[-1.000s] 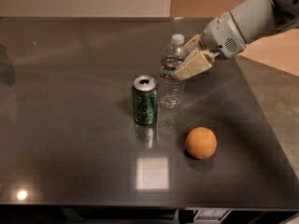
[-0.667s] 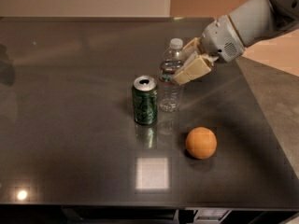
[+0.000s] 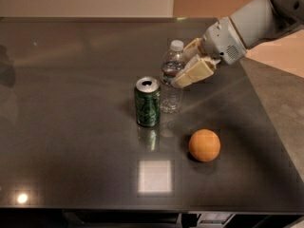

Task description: Move water bottle near green can

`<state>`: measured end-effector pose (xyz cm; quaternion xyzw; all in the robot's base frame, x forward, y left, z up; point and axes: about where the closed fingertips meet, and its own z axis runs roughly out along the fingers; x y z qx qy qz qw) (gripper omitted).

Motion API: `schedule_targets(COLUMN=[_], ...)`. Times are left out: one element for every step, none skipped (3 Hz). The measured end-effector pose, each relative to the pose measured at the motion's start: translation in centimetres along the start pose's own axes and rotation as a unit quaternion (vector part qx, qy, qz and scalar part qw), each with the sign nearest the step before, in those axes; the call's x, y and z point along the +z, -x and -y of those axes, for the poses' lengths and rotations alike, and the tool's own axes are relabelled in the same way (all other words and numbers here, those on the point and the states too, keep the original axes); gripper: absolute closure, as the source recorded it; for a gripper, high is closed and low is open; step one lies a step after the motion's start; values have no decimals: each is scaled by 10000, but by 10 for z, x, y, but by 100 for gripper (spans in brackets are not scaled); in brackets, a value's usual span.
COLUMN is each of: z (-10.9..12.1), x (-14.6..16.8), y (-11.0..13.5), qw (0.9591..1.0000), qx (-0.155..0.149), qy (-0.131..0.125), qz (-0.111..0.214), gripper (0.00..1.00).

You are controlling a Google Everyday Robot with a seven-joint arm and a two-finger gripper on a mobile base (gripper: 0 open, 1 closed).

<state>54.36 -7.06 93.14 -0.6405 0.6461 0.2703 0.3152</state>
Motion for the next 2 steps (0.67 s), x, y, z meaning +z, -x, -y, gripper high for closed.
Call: schedule_targets(z=[0,0], x=[2,2], y=[1,1], qw=[10000,10000], qx=[-9,-10], qy=[13,13], qz=[4,4], gripper=[0,0])
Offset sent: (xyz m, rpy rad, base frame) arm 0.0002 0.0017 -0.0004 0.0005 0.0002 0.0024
